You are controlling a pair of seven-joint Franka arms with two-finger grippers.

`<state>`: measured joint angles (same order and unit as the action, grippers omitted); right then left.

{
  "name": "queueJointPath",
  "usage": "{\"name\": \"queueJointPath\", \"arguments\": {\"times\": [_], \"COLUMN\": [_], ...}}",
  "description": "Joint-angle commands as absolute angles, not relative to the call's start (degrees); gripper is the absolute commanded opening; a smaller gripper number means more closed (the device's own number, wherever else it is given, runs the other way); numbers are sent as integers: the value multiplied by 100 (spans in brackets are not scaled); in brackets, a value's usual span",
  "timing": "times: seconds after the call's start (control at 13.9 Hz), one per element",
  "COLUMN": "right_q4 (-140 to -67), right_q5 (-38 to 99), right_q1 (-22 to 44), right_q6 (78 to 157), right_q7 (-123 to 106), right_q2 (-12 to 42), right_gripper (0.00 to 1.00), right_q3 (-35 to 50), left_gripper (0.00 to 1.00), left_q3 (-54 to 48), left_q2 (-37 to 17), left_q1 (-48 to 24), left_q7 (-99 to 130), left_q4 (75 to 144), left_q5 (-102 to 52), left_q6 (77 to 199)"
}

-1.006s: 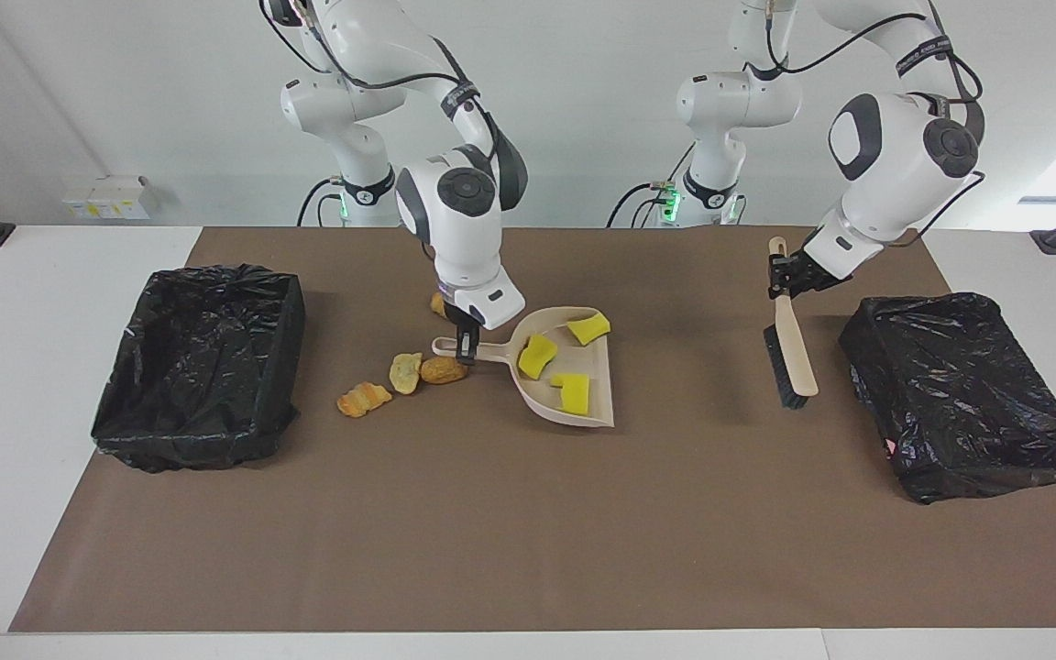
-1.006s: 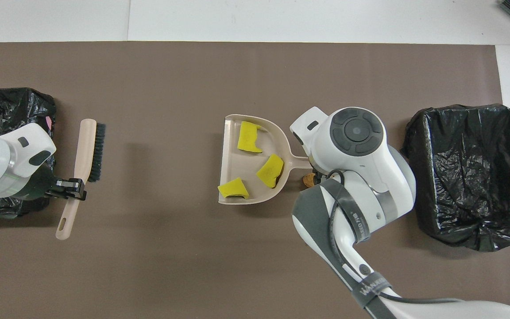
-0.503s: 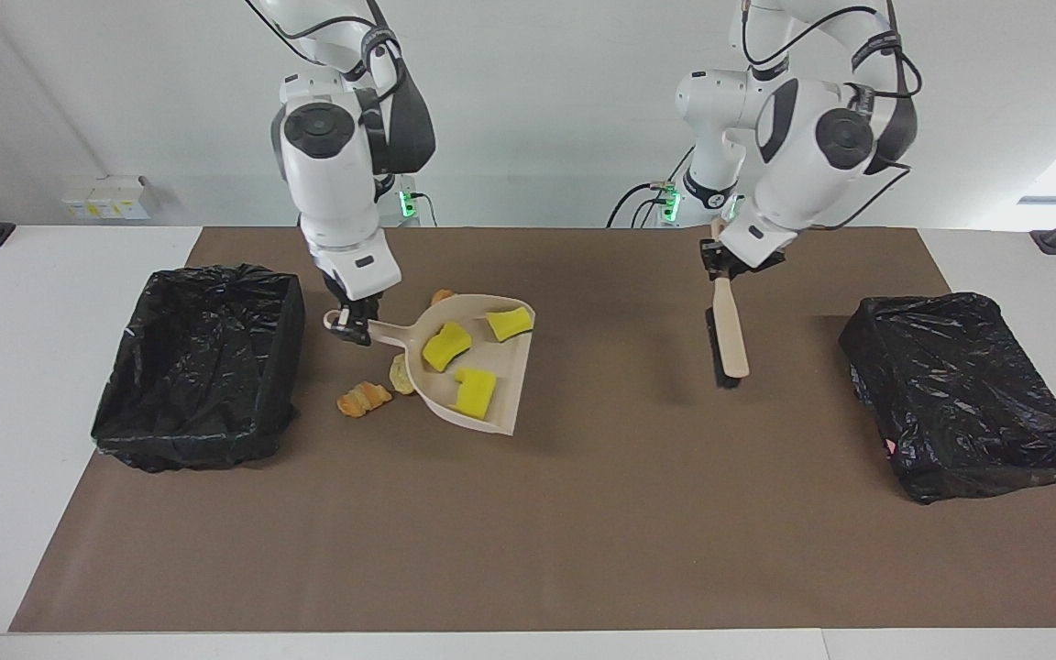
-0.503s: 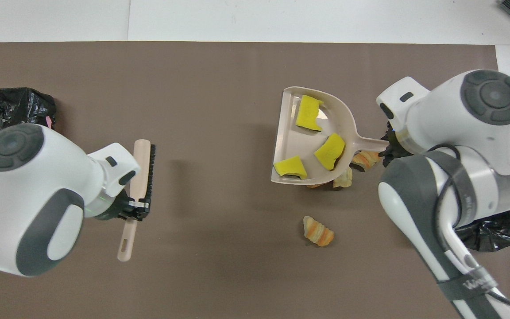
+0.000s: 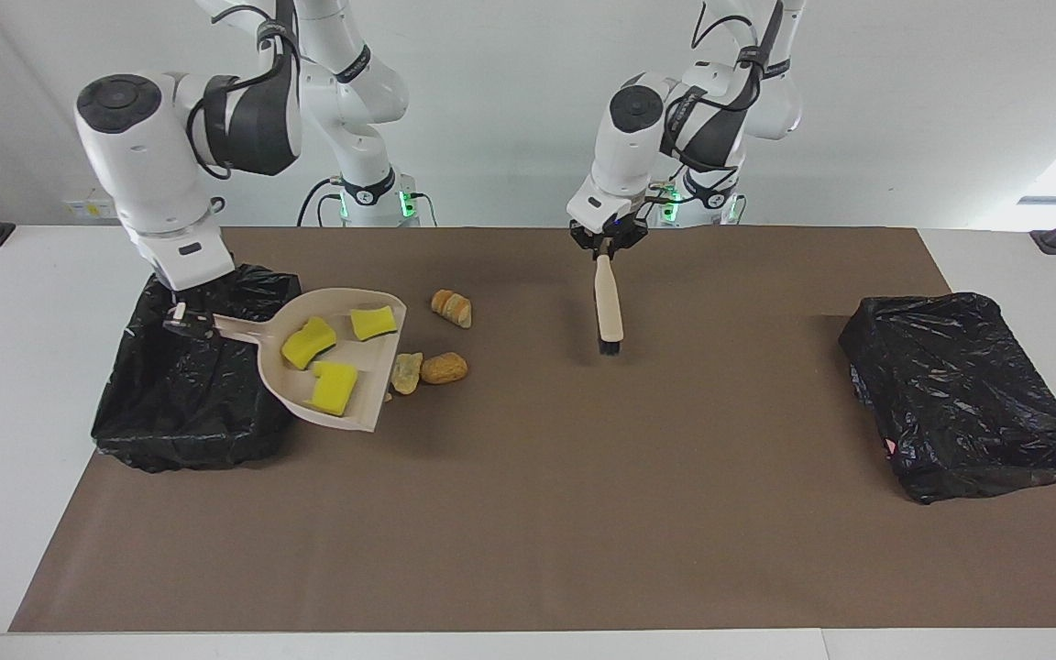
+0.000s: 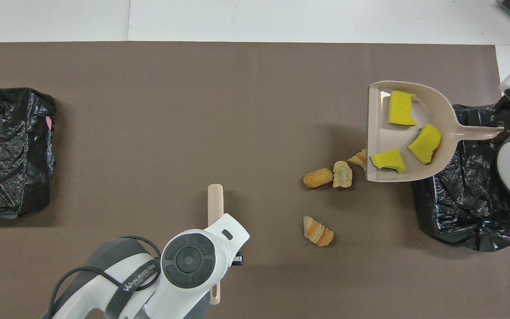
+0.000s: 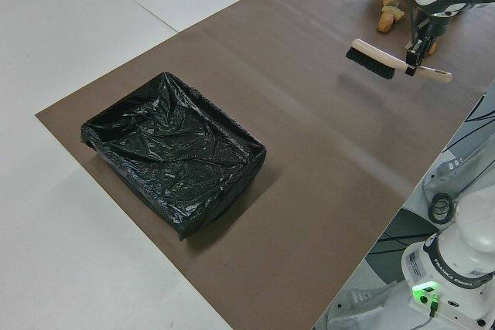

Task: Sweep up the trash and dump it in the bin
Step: 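Carry the dustpan with the right gripper to the nearer bin, then tip the dustpan with the right gripper to dump sponges into the bin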

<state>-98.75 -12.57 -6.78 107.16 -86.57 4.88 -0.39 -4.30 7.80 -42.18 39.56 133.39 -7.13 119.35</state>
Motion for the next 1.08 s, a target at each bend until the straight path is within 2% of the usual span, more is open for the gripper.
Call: {"name": "queueJointPath", "arguments": {"times": [0.0, 0.29, 0.43, 0.79, 1.01], "right_q4": [-9826, -9861, -10001, -10985, -11066], "right_q5": [-1861, -3065, -3933, -5368, -5773], "right_q1": [-1115, -1590, -1573, -1187, -1239], "right_q6": [10591, 10722, 10889, 10828, 10557], "right_q7": [-9078, -9211, -9159, -8412, -8402], "right_q2": [335, 246, 150, -491, -580], "right_gripper": [0, 0, 0, 0, 0], "right_q3": [9, -9, -9, 18, 9], "left_gripper": [0, 0, 0, 0, 0], "left_q3": [-290, -290, -290, -290, -290], "left_q2": [932, 940, 949, 932, 932], "left_q1": [-4500, -4658, -4658, -4658, -4606], "left_q7": [4340, 4395, 4386, 4280, 3983], "left_q4": [13885, 14062, 14115, 14142, 14150], "left_q5": [-729, -896, -914, -932, -932], "left_q6": [12514, 12840, 12937, 13131, 13122]}}
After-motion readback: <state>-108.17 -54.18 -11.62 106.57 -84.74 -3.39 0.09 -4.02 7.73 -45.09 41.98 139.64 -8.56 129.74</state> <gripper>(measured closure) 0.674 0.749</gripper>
